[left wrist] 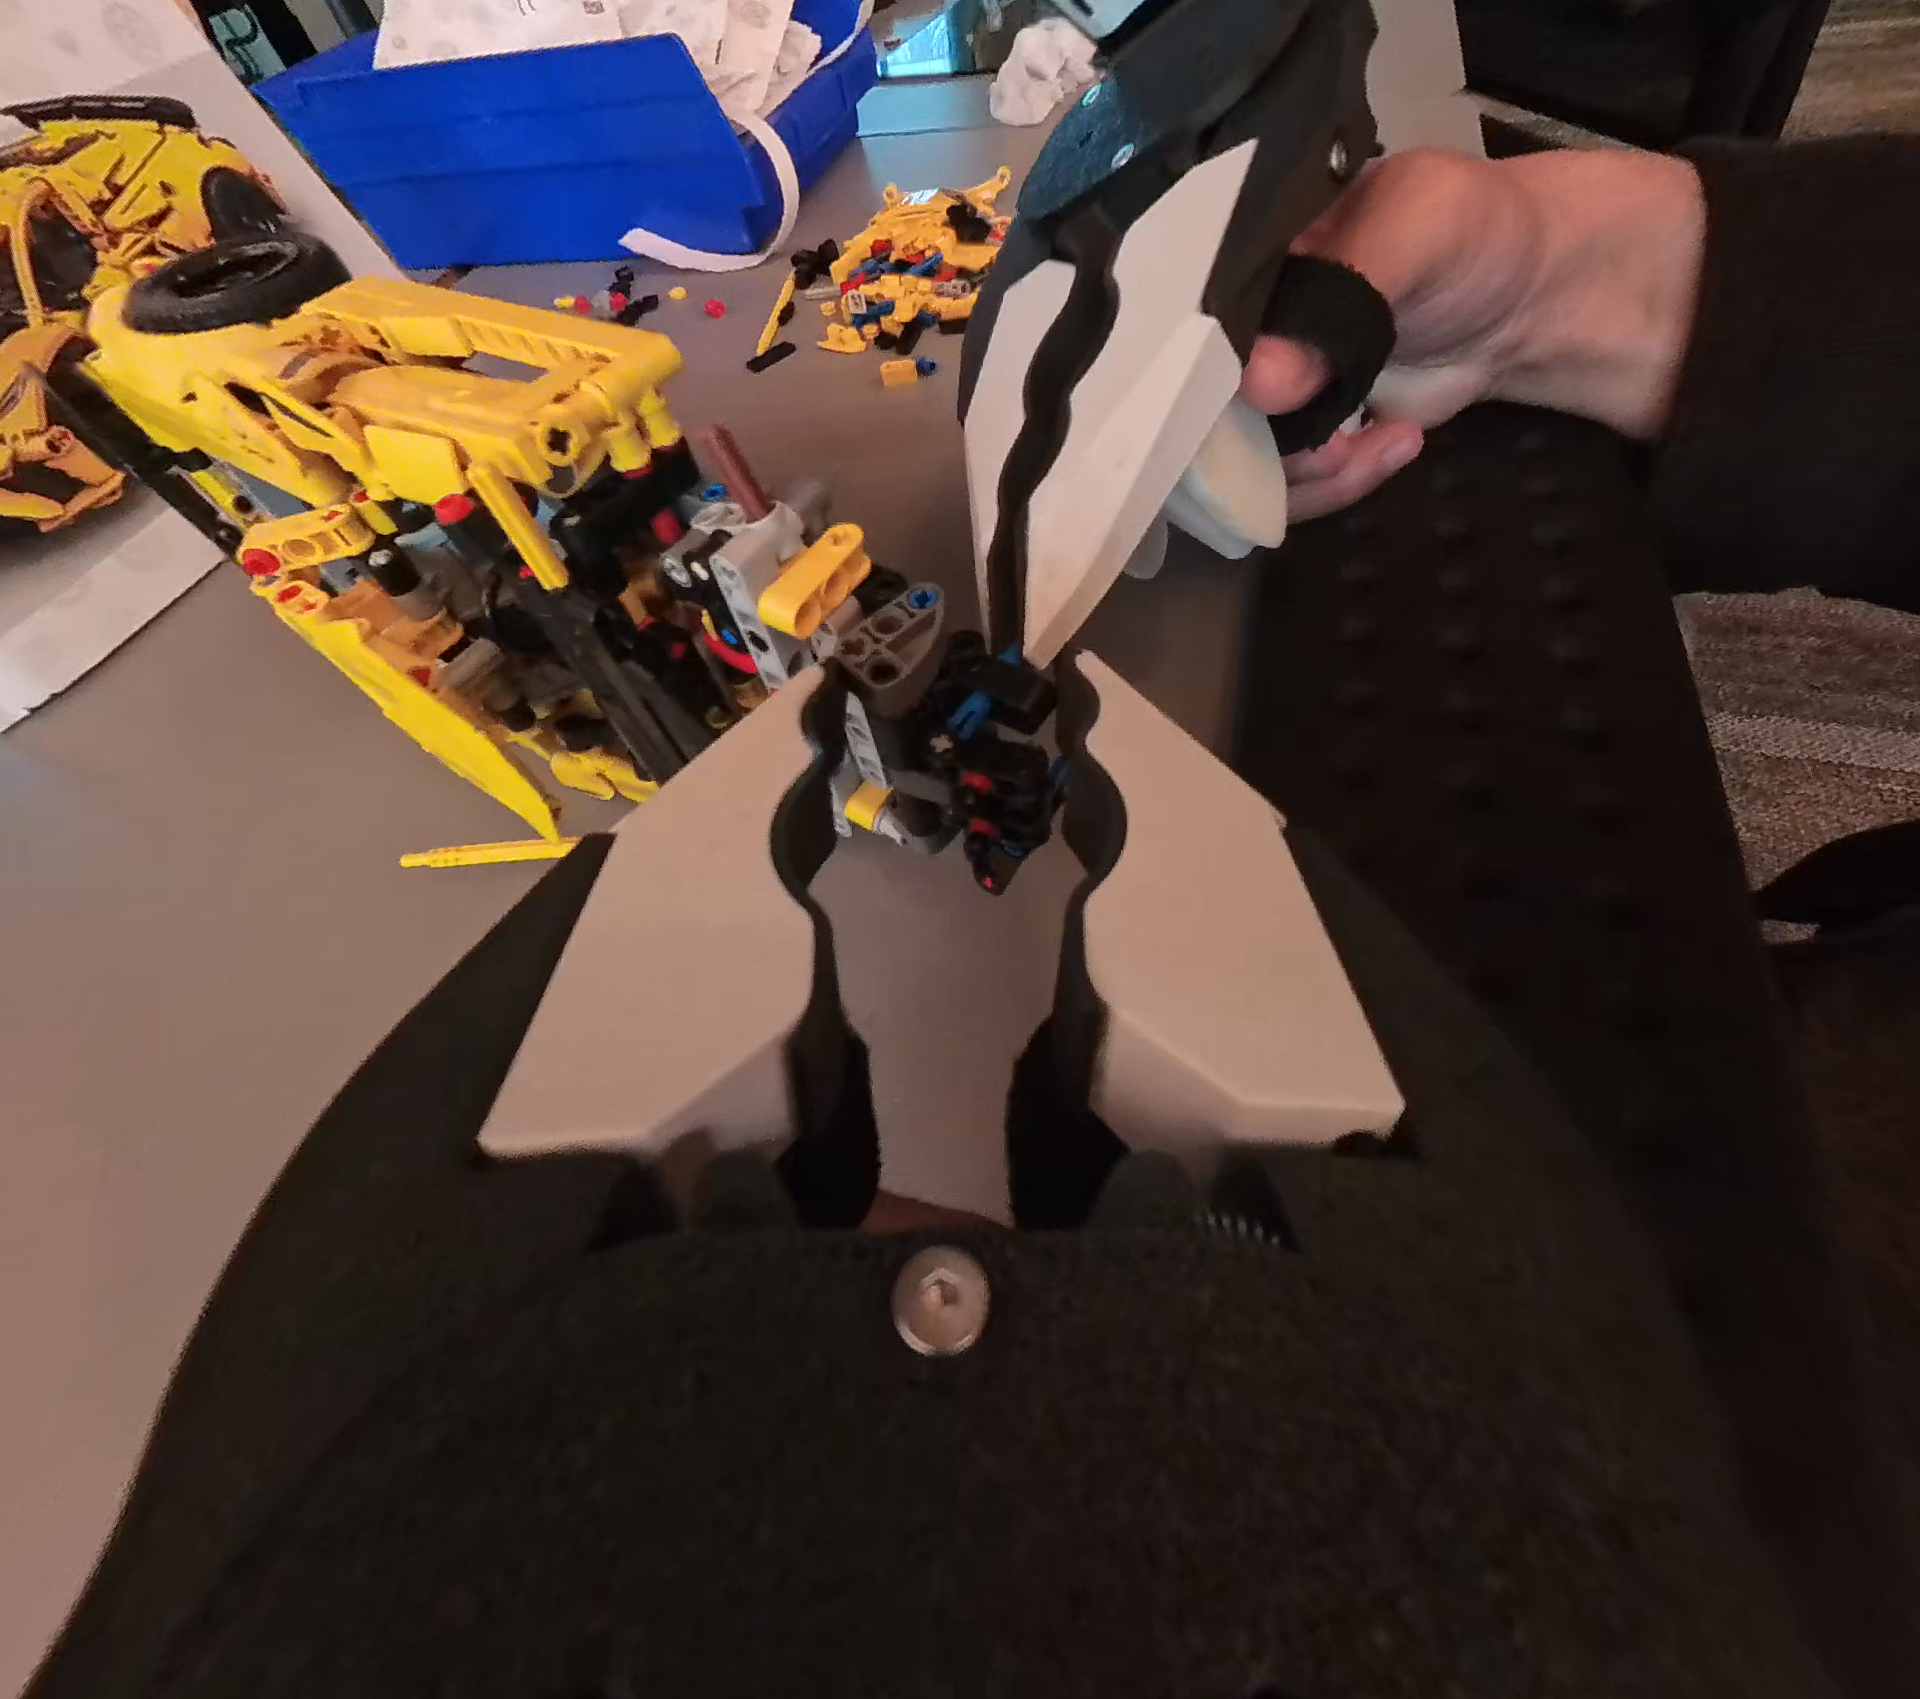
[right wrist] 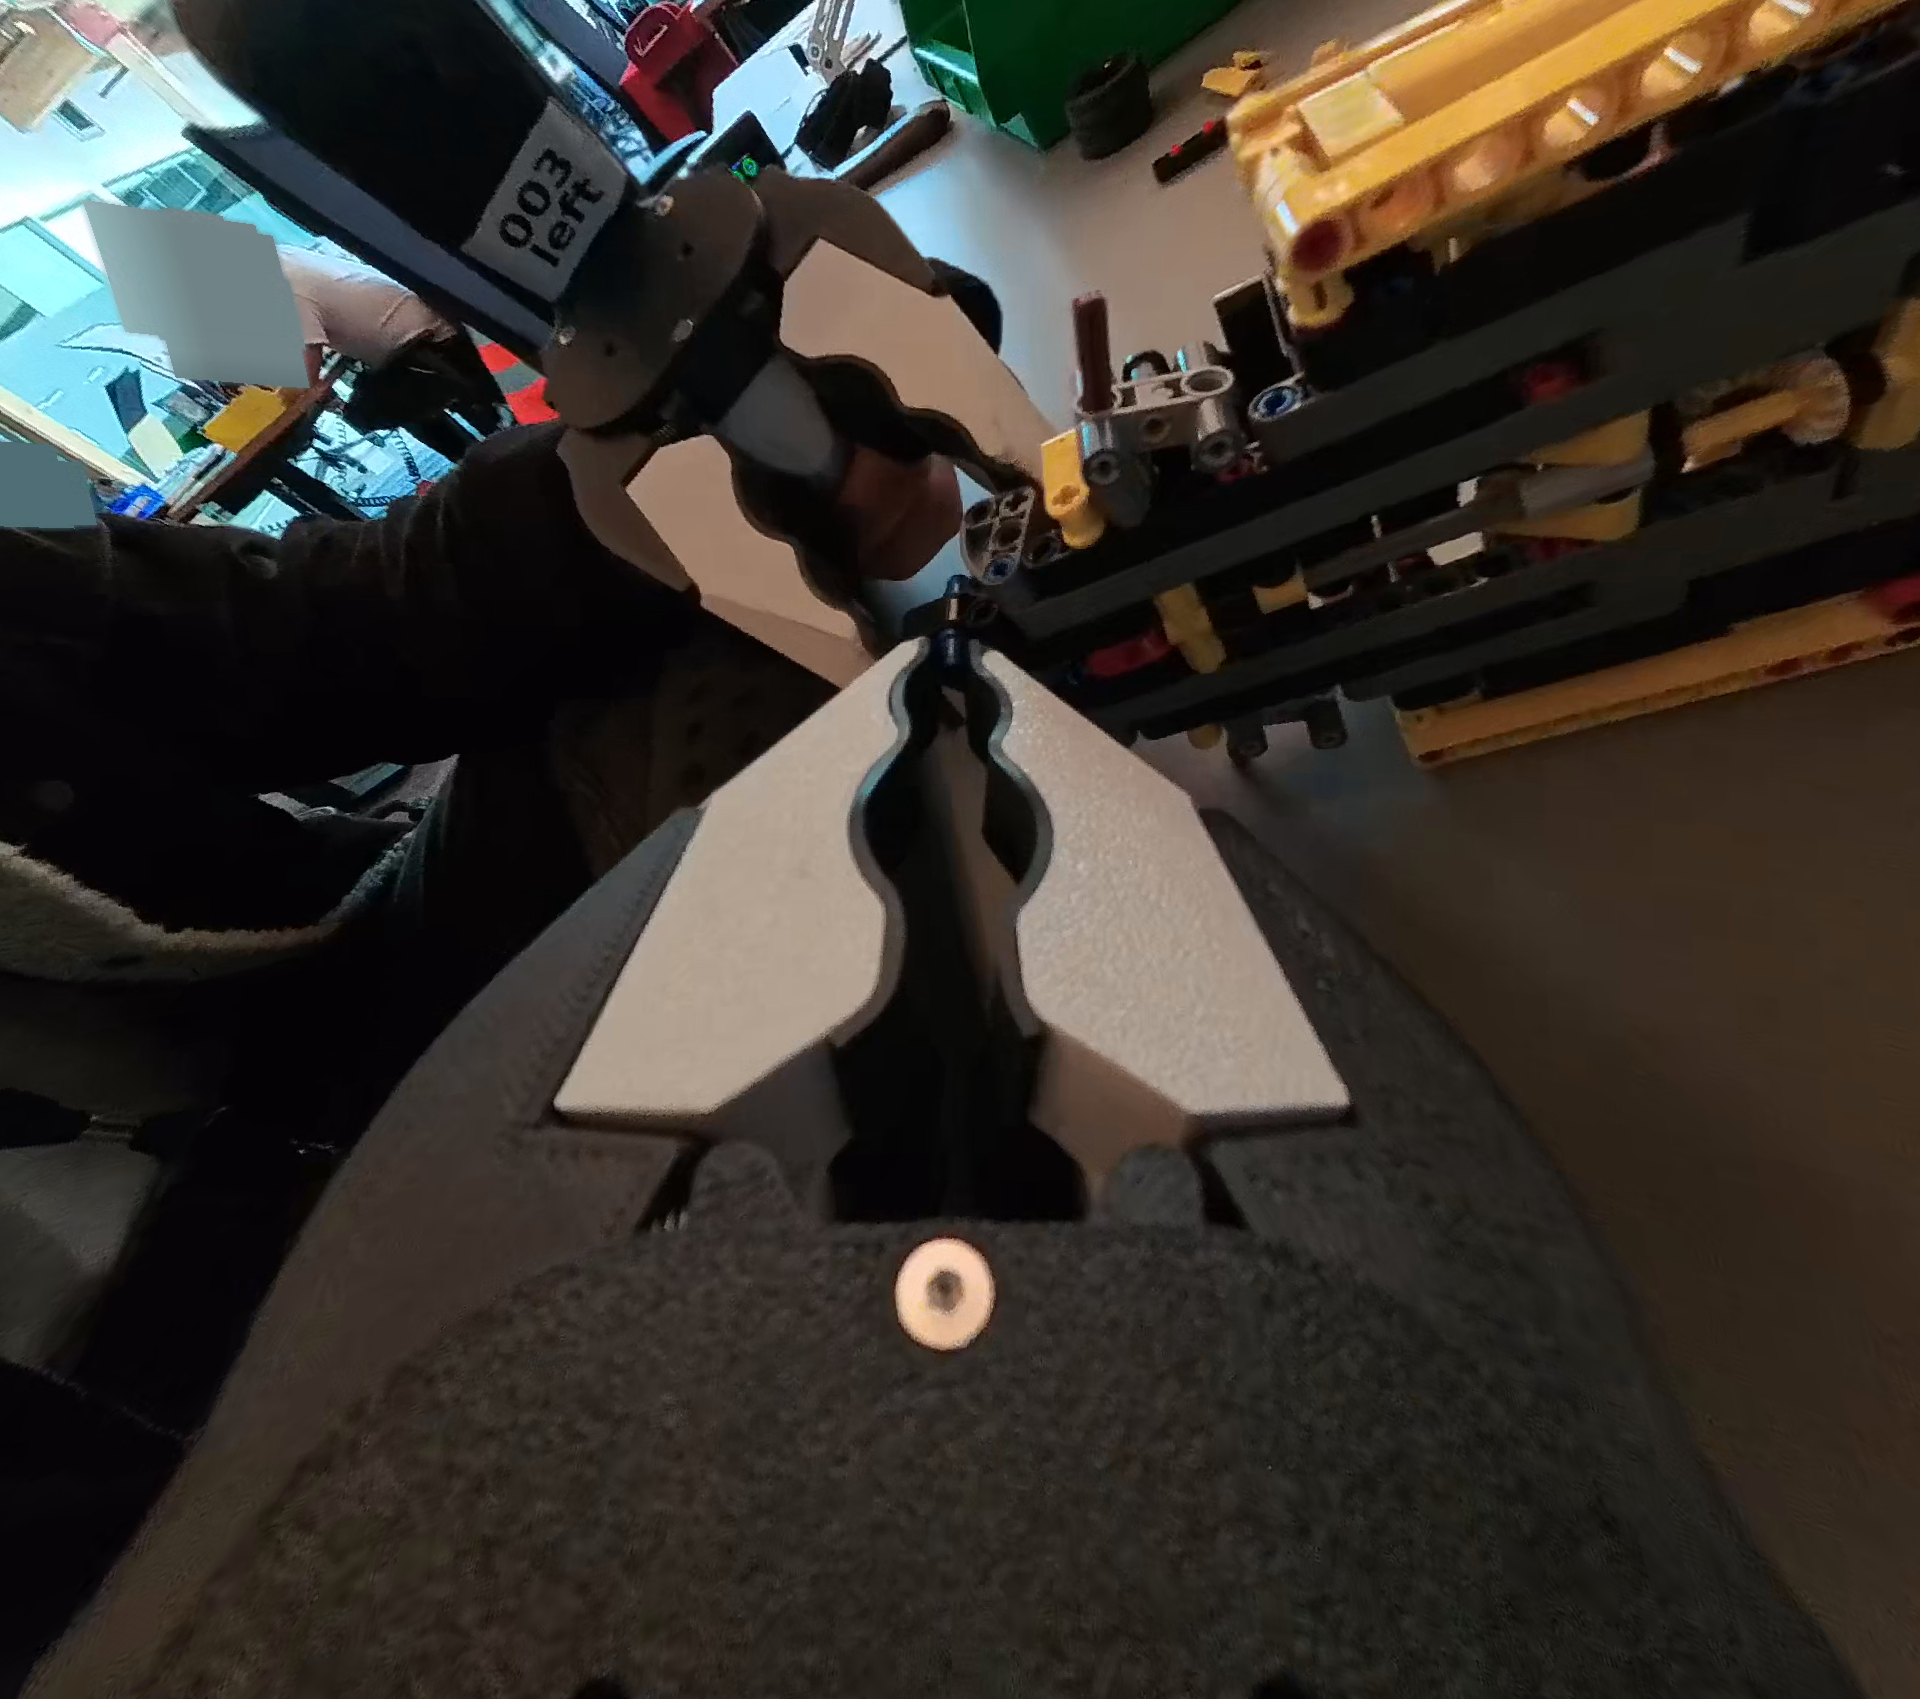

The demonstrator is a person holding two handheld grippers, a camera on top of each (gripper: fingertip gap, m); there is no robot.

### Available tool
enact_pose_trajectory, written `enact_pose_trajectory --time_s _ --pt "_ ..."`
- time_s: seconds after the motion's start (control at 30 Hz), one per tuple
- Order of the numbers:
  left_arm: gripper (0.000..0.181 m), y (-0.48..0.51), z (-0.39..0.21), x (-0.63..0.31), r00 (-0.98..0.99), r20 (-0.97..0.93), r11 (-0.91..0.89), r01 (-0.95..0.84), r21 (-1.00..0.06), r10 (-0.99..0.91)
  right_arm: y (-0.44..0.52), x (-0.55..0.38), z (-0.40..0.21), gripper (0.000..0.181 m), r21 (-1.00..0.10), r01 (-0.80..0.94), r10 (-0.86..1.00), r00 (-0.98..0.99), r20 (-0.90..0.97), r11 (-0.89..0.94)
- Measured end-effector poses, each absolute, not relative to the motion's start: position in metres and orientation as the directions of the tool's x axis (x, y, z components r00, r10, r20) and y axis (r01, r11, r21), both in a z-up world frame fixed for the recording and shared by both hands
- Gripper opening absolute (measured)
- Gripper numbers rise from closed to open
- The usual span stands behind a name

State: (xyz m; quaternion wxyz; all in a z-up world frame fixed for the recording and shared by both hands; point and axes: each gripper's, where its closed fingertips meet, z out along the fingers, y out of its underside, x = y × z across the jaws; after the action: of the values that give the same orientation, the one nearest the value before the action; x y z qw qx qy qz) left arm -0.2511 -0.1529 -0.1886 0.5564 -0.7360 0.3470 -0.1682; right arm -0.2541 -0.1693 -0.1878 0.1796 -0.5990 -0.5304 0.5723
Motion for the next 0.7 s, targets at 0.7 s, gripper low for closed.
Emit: enact_pose_trajectory --time_s 0.7 --pt "0.029 -0.145 -0.190 -0.301 0.841 -0.114 -0.220 -0.265 -0.939 -0.529 0.078 -0.085 -0.221 0.003 -0.862 0.138 0.542 0.822 -0.175 -0.488"
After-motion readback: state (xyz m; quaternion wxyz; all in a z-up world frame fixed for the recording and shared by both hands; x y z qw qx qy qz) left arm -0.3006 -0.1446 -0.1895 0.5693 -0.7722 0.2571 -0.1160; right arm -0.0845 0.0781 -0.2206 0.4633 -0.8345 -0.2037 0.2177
